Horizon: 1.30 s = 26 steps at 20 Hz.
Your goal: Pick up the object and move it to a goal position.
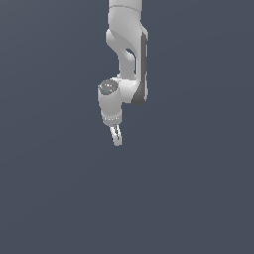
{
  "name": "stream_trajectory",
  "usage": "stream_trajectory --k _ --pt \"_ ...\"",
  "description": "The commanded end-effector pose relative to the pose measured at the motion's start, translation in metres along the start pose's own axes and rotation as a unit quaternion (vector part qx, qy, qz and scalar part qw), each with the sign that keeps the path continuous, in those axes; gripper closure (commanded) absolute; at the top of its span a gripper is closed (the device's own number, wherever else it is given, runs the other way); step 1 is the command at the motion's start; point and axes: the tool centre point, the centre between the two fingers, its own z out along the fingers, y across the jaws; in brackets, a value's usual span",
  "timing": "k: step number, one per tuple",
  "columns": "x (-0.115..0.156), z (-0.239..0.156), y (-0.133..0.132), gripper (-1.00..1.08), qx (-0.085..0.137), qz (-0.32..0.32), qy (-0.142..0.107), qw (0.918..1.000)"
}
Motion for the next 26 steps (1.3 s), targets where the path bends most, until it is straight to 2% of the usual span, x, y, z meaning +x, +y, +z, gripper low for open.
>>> stream_trajectory --k 1,12,13,26 --pt "0.0 0.009 0.001 -0.92 0.0 0.001 0.0 1.0" --pt "0.0 0.041 0.001 -0.92 0.0 0.002 0.0 1.0" --pt "0.0 0.041 0.001 1.08 0.0 0.002 0.0 1.0" --pt "0.002 0.04 -0.001 1.08 0.0 0.002 0.0 1.0"
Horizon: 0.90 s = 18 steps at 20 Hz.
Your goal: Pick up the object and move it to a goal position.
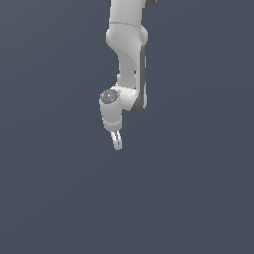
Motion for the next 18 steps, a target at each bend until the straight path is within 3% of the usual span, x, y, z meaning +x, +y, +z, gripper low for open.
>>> stream_trajectory --k 1,8,18 --pt "0.003 -0.001 -0.002 1.08 0.0 0.0 0.0 1.0" --pt "0.021 -0.011 -0.018 1.08 0.0 0.0 0.001 1.0" --pt "0.069 -0.035 -0.061 1.08 -0.001 0.0 0.001 1.0"
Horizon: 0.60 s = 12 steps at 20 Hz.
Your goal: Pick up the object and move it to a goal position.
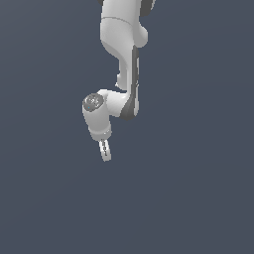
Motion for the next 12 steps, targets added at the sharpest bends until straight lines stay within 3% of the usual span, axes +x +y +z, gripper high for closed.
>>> stream_trajectory --k 1,12 --pt "0.013 -0.006 -0.012 1.08 0.0 0.0 0.0 1.0" --pt "0.043 -0.021 -0.041 1.08 0.0 0.0 -0.001 1.0"
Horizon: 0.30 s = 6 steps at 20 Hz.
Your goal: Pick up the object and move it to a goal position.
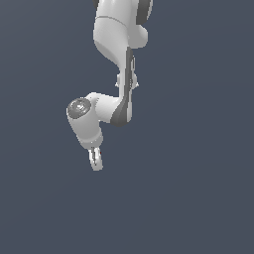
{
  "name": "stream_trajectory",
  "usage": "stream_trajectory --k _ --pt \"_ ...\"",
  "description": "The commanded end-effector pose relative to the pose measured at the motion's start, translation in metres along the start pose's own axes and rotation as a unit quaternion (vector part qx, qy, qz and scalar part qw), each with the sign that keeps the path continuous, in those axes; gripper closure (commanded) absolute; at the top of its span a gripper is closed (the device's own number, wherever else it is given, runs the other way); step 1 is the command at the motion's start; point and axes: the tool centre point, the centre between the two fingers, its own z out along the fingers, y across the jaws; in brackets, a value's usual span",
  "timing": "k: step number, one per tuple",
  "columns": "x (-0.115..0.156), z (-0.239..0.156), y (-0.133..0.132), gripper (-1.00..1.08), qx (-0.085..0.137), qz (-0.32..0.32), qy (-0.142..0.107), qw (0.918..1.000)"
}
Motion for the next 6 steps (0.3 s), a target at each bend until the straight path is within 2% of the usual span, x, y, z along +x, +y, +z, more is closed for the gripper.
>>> stream_trajectory --k 1,6 --pt "0.0037 -0.0018 -0.004 1.08 0.0 0.0 0.0 1.0" --pt "0.0061 -0.0027 -0.0067 1.08 0.0 0.0 0.0 1.0"
